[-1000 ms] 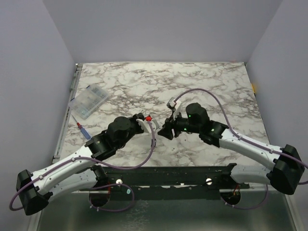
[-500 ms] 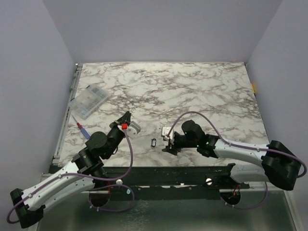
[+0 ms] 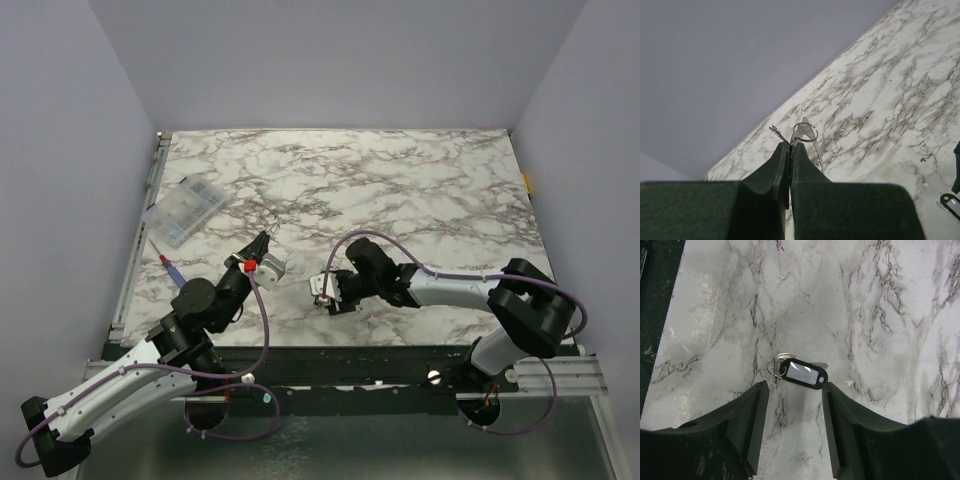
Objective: Put the keys on the keyring
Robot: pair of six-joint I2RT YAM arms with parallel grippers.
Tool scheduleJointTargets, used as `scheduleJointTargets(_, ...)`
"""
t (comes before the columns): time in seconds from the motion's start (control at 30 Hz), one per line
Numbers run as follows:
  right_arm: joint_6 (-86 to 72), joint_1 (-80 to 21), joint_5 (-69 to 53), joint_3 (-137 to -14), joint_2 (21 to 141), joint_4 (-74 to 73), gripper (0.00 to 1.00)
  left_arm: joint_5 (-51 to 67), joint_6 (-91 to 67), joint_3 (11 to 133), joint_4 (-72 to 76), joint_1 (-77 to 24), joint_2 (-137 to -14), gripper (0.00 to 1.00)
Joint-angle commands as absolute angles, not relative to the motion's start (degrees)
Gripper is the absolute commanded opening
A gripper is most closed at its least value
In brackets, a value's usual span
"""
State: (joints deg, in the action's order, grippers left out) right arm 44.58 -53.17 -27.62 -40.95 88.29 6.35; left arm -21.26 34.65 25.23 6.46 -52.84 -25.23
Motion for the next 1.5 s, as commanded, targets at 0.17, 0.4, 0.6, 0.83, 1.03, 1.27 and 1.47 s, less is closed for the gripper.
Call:
scheduleJointTargets(0.17, 54.26, -53.45, -28.38, -43.36, 91.73, -1.69, 0.52, -19.95, 33.93, 24.80, 9.31, -52.33, -24.26, 0.00)
scheduleJointTargets(0.4, 55.54, -54.61, -27.26, -45.29, 94.83, -1.98, 0.51, -20.12, 33.84, 24.79, 9.54, -52.35, -23.66, 0.00)
scheduleJointTargets(0.6, 57.18, -55.47, -25.04, -46.35, 97.08, -2.29, 0.49, -20.31, 33.65, 24.53, 10.04, -52.33, -22.69, 0.00)
scheduleJointTargets(0.83, 58.17, -56.23, -23.76, -47.09, 98.36, -2.31, 0.45, -19.86, 33.40, 24.52, 10.08, -52.33, -21.86, 0.00)
scheduleJointTargets(1.03, 58.70, -56.77, -23.65, -47.26, 99.11, -2.09, 0.41, -19.27, 33.08, 24.52, 10.08, -52.31, -21.44, 0.00)
scheduleJointTargets(1.27, 58.97, -57.29, -23.84, -47.38, 99.33, -2.10, 0.34, -18.77, 32.78, 24.35, 10.13, -52.30, -20.92, 0.00)
scheduleJointTargets(1.47, 59.02, -57.74, -23.75, -47.65, 99.93, -2.31, 0.32, -18.55, 32.61, 24.26, 10.20, -52.35, -20.51, 0.00)
